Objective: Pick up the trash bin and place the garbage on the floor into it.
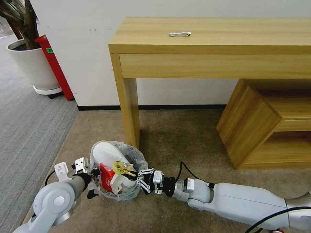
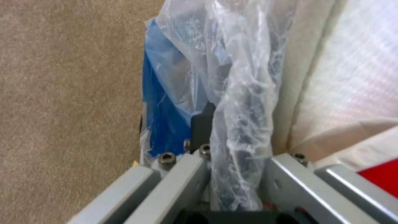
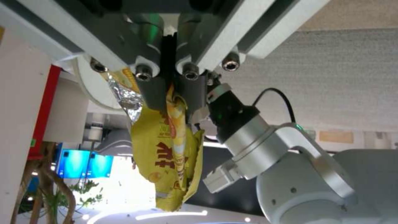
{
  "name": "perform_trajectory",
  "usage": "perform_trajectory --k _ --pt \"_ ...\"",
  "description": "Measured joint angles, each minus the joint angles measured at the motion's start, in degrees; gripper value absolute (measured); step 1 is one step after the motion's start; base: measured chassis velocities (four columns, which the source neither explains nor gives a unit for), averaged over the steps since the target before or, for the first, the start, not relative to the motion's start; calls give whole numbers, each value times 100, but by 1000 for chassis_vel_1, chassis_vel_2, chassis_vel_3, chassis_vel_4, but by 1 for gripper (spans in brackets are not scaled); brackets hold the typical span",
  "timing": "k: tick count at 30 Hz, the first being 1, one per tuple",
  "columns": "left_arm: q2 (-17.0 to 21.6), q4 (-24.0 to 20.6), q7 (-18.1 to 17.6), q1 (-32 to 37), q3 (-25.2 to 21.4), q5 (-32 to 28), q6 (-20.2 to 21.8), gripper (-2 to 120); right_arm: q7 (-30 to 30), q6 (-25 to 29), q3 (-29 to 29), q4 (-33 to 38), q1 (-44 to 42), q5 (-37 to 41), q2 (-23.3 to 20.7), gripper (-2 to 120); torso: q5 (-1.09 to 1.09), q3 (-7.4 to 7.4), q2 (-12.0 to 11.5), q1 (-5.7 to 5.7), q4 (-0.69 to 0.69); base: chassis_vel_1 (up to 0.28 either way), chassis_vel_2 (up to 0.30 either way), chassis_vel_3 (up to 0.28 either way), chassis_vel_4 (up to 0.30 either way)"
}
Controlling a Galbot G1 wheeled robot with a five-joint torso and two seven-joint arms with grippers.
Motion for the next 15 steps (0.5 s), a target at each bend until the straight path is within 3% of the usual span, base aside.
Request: perform_trajectory --k 15 --pt "10 -186 -47 57 -35 -72 -2 0 2 -34 17 -87 -76 -61 44 50 1 0 0 0 0 0 0 0 0"
